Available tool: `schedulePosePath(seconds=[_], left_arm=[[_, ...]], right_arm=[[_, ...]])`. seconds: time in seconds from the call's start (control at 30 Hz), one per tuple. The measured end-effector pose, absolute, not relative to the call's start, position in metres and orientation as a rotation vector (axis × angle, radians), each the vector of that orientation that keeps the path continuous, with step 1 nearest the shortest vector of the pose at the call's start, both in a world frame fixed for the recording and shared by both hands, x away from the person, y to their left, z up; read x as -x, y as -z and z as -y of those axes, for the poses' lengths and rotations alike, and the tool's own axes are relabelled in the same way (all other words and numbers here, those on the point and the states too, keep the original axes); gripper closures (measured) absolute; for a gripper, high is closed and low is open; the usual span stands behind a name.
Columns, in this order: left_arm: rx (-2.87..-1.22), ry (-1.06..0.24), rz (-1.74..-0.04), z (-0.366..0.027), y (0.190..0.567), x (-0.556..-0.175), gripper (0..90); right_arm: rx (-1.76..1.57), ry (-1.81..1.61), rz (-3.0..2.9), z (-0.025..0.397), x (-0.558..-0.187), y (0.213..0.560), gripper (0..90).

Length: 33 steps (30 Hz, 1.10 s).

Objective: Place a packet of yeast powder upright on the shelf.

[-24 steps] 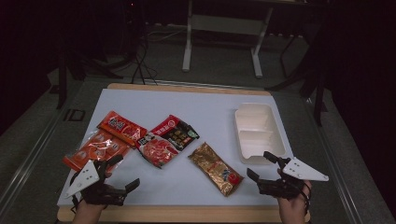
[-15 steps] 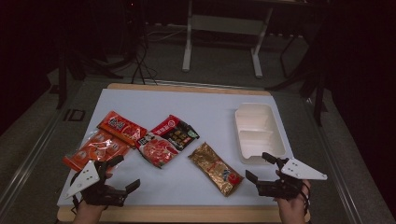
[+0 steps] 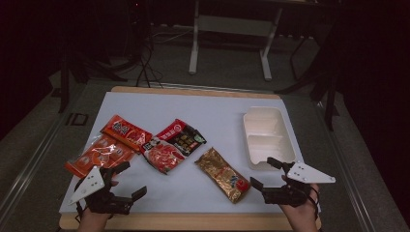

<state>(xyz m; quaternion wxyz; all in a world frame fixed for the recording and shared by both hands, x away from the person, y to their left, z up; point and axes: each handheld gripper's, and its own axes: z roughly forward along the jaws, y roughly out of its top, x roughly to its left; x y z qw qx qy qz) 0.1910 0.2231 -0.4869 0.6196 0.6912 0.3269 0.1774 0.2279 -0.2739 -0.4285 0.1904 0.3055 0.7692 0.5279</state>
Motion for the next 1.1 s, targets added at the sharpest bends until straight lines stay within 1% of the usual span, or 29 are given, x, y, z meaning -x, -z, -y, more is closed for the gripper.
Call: schedulePosePath(seconds=[0.07,0.37,0.47,1.1], left_arm=[[-1.59,-0.391,-0.757,-0.222,0.487,-0.191,0.9],[-1.634,-0.39,-0.744,-0.213,0.487,-0.189,0.9],[-1.629,-0.389,-0.748,-0.214,0.489,-0.19,0.9],[-1.635,-0.38,-0.732,-0.214,0.494,-0.192,0.9]], right_arm=[[-0.85,-1.478,-2.179,0.271,-0.23,0.426,13.1],[-0.809,-1.456,-2.212,0.256,-0.242,0.416,14.7],[-0.786,-1.441,-2.223,0.248,-0.252,0.413,15.7],[-0.797,-1.401,-2.314,0.215,-0.301,0.423,21.2]])
